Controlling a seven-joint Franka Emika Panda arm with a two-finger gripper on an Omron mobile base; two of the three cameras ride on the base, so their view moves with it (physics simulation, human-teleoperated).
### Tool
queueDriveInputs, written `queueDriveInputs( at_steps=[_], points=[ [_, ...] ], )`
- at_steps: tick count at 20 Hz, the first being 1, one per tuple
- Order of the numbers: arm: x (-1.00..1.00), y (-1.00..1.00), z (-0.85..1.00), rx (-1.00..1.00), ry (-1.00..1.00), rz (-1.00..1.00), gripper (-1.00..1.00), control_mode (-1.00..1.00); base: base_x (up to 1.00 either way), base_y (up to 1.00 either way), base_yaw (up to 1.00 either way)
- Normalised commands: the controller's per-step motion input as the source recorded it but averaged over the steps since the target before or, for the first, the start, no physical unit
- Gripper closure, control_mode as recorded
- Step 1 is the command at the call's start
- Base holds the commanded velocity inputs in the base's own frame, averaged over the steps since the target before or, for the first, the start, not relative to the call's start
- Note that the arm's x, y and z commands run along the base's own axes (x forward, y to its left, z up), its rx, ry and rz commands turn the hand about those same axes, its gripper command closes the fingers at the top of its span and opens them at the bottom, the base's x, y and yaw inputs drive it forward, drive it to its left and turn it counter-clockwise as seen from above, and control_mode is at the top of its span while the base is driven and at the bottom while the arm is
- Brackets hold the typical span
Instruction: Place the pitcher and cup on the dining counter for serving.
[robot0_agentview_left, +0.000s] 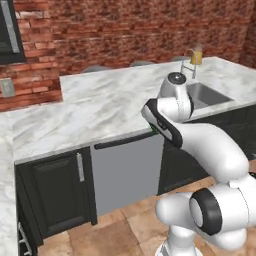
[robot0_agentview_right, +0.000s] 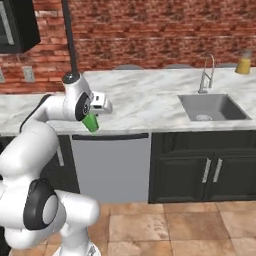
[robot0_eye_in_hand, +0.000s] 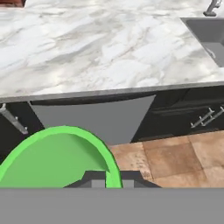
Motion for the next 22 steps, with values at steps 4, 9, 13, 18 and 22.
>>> queueDriveInputs(
  at_steps=[4, 9, 13, 18, 22],
  points=[
    [0.0, 0.0, 0.0, 0.0, 0.0, 0.0, 1.0, 1.0, -0.34, -0.95, -0.25],
    [0.0, 0.0, 0.0, 0.0, 0.0, 0.0, 1.0, 1.0, 0.04, -1.0, -0.39],
    [0.0, 0.0, 0.0, 0.0, 0.0, 0.0, 1.0, 1.0, 0.42, -0.9, -0.51],
    [0.0, 0.0, 0.0, 0.0, 0.0, 0.0, 1.0, 1.0, 0.77, -0.73, -0.51],
    [0.0, 0.0, 0.0, 0.0, 0.0, 0.0, 1.0, 1.0, 0.99, -0.61, -0.45]
  ],
)
